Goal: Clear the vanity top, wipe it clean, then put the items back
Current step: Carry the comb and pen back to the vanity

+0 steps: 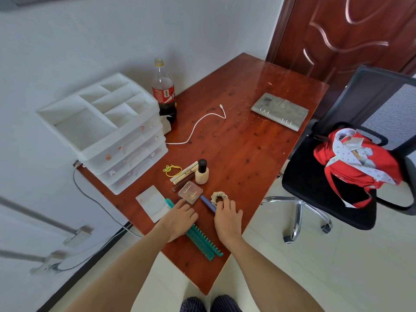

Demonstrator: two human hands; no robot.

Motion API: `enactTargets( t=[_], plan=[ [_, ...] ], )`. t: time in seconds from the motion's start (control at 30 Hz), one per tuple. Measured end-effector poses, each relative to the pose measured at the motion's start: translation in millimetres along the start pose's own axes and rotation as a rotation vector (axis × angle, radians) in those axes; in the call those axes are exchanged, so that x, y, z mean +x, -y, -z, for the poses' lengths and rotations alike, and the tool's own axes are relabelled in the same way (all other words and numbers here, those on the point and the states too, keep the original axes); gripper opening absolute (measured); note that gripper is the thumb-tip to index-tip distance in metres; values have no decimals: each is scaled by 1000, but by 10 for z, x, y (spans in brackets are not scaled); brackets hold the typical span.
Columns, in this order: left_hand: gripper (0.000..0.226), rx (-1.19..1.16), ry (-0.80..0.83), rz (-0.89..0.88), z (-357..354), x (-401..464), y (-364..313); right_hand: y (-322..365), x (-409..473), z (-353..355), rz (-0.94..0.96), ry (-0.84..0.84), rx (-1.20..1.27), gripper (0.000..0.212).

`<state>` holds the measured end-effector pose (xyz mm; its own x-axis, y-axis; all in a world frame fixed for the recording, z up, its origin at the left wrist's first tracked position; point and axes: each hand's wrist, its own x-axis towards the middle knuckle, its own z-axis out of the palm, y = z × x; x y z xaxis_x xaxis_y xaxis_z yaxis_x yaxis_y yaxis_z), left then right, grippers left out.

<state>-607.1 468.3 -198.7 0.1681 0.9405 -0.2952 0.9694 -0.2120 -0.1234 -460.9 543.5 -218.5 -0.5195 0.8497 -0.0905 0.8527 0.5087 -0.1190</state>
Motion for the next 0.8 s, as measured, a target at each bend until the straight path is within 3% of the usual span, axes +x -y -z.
enactTargets(
  t=[0.23, 0.37, 0.57, 0.7, 0.8],
  plan=[
    [25, -105, 0, 37, 226, -98, 70, -116, 40, 41, 109, -29, 47, 11],
    [32, -246, -65, 199, 230, -279, 176, -162, 76, 27, 152, 12, 153, 19],
    [32, -446, -90, 625, 205, -668, 260, 40, 188, 128, 277, 7, 148, 18],
    [32, -534, -75, 1046, 247, -1022, 182, 319, 258, 232, 408, 34, 185, 33],
    [39, -740, -156, 1376, 238, -1360, 83, 600, 246, 320, 537, 24, 165, 28]
  ],
)
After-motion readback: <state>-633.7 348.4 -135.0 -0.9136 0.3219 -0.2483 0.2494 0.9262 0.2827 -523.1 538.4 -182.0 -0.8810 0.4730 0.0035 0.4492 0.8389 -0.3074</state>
